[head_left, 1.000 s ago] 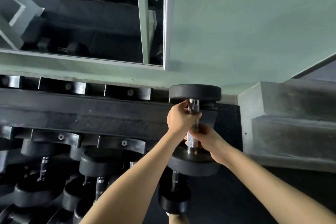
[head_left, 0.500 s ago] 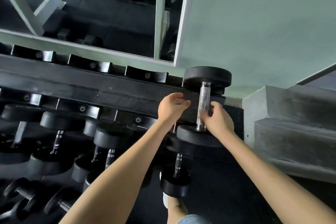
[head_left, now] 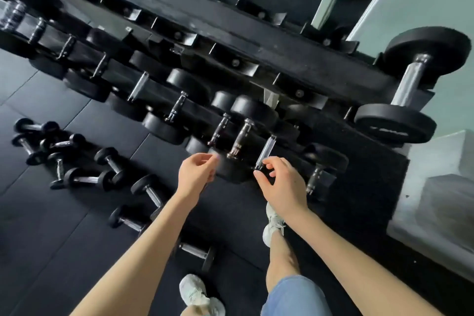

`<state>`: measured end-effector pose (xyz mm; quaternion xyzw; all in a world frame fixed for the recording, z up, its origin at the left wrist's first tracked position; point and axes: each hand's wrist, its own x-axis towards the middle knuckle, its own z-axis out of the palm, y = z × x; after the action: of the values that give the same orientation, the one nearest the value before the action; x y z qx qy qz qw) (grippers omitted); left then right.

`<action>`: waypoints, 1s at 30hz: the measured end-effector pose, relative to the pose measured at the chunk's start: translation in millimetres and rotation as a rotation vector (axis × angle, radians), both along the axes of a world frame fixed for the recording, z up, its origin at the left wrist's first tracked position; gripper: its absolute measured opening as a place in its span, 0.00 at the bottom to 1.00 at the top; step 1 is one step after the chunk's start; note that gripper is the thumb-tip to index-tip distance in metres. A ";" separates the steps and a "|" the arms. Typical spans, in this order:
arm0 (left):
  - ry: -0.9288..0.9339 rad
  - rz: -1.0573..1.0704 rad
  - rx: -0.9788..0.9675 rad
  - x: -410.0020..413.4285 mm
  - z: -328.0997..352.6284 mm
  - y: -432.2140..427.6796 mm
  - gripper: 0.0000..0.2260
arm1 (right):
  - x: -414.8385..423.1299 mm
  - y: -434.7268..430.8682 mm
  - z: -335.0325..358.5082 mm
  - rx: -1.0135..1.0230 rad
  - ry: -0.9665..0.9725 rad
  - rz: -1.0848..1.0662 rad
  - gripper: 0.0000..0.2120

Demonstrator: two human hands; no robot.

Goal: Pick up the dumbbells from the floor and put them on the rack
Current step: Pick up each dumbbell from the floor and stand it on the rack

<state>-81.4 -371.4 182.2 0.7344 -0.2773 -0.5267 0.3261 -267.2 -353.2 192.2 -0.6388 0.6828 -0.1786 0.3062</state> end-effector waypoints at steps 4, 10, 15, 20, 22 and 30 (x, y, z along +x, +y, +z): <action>0.038 0.113 0.115 87.7 -44.4 105.8 0.06 | 82.7 85.9 -61.5 0.229 0.024 0.093 0.15; 0.082 0.292 0.293 165.3 -153.7 243.0 0.10 | 175.8 189.4 -180.7 0.485 0.158 0.336 0.17; 0.180 0.461 0.408 187.0 -263.9 299.3 0.13 | 217.2 227.6 -292.0 0.615 0.292 0.469 0.20; 0.216 0.553 0.460 191.3 -379.7 314.4 0.15 | 234.6 233.0 -407.9 0.640 0.372 0.520 0.20; 0.218 0.574 0.478 190.5 -430.7 314.6 0.15 | 240.3 228.9 -453.9 0.629 0.409 0.555 0.20; 0.248 0.610 0.544 168.3 -613.1 308.3 0.16 | 253.7 214.1 -618.5 0.689 0.482 0.626 0.26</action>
<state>86.9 -63.1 -430.8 0.7732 0.1431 -0.5443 0.2922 -13.5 -139.1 -426.4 -0.6975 0.5294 0.3085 0.3716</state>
